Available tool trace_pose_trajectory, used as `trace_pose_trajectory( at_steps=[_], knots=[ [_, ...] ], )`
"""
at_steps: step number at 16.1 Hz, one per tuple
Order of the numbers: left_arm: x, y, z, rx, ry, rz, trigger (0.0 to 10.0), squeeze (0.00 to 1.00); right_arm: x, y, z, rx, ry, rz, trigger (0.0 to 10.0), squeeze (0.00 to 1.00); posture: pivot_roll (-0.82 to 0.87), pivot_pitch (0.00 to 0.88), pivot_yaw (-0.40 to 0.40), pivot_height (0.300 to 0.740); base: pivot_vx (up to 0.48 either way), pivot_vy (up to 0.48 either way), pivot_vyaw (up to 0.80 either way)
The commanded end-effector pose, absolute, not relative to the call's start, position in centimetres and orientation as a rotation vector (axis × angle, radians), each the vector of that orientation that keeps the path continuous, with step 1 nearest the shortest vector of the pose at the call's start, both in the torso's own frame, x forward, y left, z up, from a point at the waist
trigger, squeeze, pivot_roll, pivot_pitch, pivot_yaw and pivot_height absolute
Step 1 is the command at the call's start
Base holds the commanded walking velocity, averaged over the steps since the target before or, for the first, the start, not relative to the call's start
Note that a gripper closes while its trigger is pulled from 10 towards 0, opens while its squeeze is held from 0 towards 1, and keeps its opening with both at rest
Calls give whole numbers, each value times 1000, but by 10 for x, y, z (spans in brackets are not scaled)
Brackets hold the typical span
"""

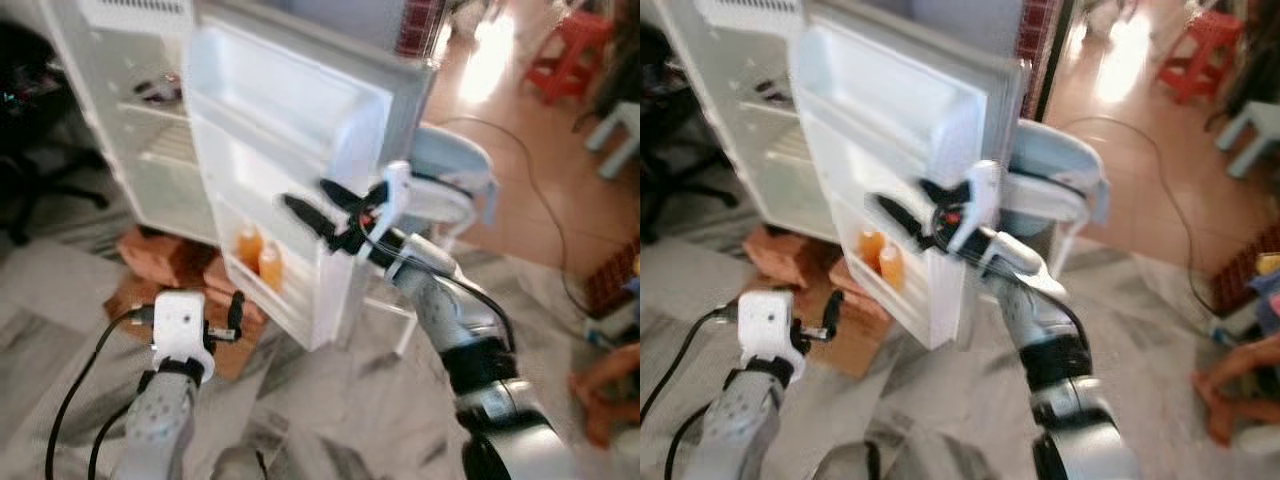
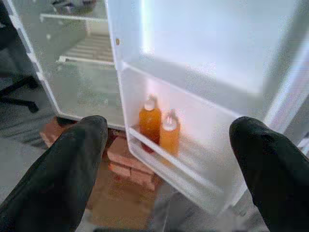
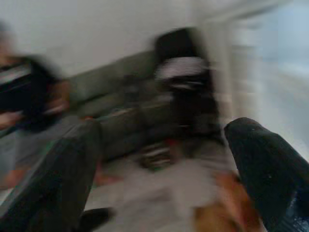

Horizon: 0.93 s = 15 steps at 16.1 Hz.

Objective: Restocking fridge

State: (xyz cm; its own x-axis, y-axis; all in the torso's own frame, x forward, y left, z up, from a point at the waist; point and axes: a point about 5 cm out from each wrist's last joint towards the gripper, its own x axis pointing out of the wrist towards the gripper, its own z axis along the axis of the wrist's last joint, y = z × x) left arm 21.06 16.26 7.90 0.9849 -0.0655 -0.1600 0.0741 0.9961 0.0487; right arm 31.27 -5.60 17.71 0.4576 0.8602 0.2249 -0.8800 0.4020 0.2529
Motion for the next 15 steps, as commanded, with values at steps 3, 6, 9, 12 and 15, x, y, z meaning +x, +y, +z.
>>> trace_pose_trajectory(
  at_steps=[3,6,9,12,15],
  knots=[
    [204,159,68,78,229,-132,10000,0,323,-98,126,5,137,969,10000,0,214,24,-43,740,0,0,0],
    [202,149,66,96,260,-233,10000,0,333,-170,99,-403,388,808,10000,0,198,30,-46,740,0,0,0],
    [202,148,64,112,270,-247,10000,0,368,-178,126,-417,280,428,10000,0,201,32,-44,740,0,0,0],
    [202,147,66,132,271,-265,10000,0,381,-106,162,80,83,430,10000,0,215,30,-43,740,0,0,0],
    [203,147,67,141,267,-268,10000,0,366,-61,171,233,23,641,10000,0,217,32,-47,740,0,0,0]
  ],
)
